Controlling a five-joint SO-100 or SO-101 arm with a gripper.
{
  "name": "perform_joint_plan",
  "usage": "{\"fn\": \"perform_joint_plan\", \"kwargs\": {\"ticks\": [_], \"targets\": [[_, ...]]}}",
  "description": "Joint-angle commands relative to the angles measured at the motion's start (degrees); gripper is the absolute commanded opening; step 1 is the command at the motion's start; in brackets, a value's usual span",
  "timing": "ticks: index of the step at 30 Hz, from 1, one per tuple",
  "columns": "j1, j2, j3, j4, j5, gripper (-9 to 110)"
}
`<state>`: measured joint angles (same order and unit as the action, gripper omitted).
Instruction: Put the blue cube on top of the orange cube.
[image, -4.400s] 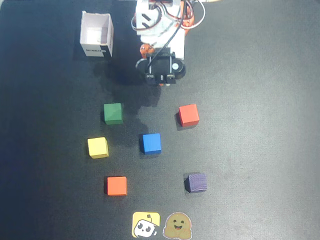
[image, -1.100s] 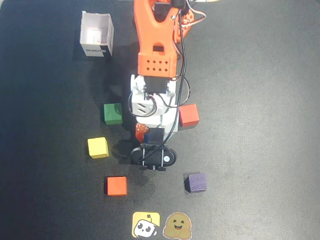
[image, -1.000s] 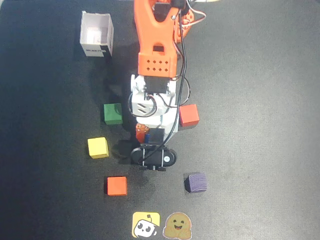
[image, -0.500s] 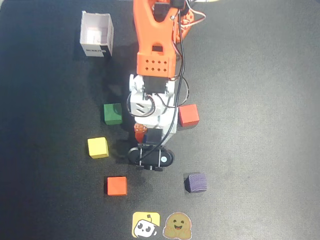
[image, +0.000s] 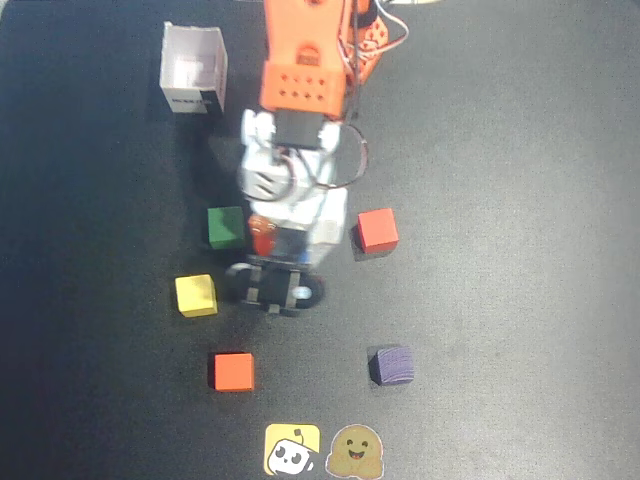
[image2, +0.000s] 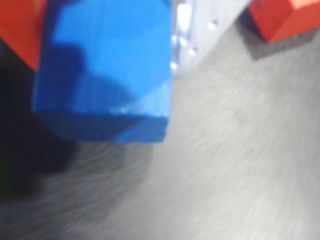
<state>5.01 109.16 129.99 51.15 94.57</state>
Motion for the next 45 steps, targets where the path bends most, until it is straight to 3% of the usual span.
{"fn": "perform_joint_plan", "kwargs": {"ticks": [1,14,21,45], "targets": [[3.1,0.5,-7.6,5.4,0.3,7],[6.9,-12.5,-22.9,10.5,-0.7,7],[7.2,-24.8,-39.4,17.8,-3.0,7],[7.6,-39.3,-58.4,17.9,-8.7,7]]}}
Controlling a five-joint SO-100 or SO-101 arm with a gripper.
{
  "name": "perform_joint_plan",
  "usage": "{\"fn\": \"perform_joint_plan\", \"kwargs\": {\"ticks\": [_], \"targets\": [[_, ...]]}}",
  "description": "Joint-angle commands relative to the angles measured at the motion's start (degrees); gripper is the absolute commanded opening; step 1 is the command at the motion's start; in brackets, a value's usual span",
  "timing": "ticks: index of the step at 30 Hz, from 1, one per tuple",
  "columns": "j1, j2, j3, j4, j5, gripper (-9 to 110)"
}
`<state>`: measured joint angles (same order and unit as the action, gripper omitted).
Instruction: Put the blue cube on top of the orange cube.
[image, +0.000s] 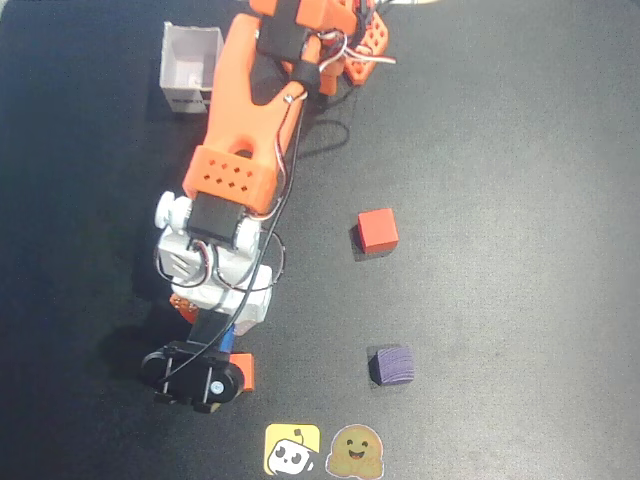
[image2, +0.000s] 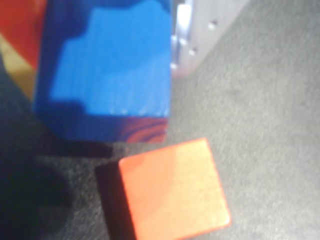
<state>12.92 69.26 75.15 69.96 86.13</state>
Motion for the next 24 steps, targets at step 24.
{"fn": "perform_joint_plan", "kwargs": {"ticks": [24], "targets": [[-4.0,-7.6,-10.6,-4.4,5.2,7]]}}
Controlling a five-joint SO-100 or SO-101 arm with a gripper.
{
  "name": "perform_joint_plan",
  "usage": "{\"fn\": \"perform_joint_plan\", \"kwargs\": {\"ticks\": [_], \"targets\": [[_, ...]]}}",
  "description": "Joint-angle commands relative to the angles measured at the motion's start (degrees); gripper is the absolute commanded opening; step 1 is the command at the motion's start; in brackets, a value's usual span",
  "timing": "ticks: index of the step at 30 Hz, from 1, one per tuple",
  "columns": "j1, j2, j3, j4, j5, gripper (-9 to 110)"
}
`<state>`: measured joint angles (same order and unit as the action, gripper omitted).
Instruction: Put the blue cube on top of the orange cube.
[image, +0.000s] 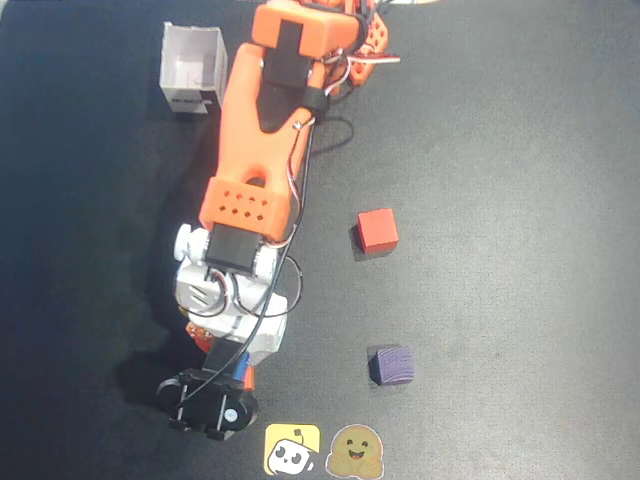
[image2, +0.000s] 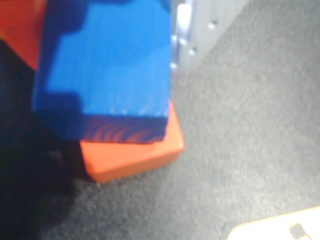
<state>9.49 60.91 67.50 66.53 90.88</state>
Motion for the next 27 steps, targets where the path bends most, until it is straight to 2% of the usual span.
{"fn": "perform_joint_plan", "kwargs": {"ticks": [1,12,27], "targets": [[-0.5,0.5,-3.0,-1.2,0.4,7],[-0.7,-0.3,-1.7,-2.2,0.7,8],[-0.8,-0.4,0.2,-2.6,1.8,19]]}}
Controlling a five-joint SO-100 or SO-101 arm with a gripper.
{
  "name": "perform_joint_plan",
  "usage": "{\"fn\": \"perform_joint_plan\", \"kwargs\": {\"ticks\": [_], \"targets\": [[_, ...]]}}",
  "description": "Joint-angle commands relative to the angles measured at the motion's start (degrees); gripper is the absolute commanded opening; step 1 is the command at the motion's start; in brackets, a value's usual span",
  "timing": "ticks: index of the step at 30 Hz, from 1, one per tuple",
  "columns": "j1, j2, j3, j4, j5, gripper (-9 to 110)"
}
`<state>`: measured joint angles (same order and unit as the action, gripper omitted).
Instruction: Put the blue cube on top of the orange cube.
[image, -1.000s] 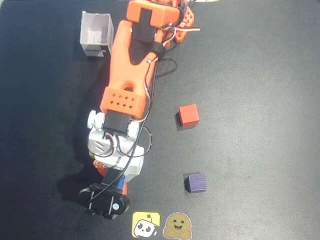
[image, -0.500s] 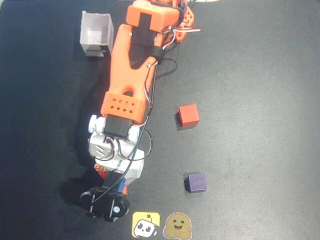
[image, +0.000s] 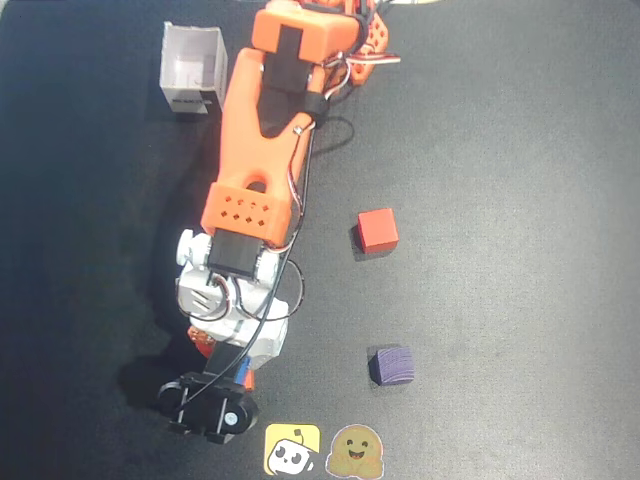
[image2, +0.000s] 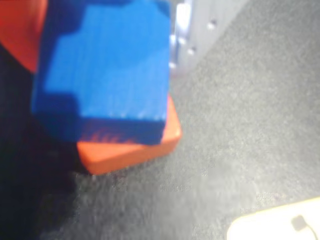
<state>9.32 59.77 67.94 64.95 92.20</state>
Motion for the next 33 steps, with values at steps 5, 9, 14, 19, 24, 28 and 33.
{"fn": "perform_joint_plan", "kwargs": {"ticks": [5,9,14,19,24,28,33], "targets": [[-0.8,0.9,0.9,-1.9,0.9,21],[-1.0,1.8,1.1,-2.7,0.9,22],[-1.1,3.3,1.5,-3.2,0.7,22],[-1.2,6.4,3.7,-4.0,0.7,22],[-1.3,10.7,7.6,-5.4,0.6,22],[-1.2,14.9,11.4,-6.8,0.5,22],[-0.7,21.5,17.5,-9.6,-1.8,22]]}}
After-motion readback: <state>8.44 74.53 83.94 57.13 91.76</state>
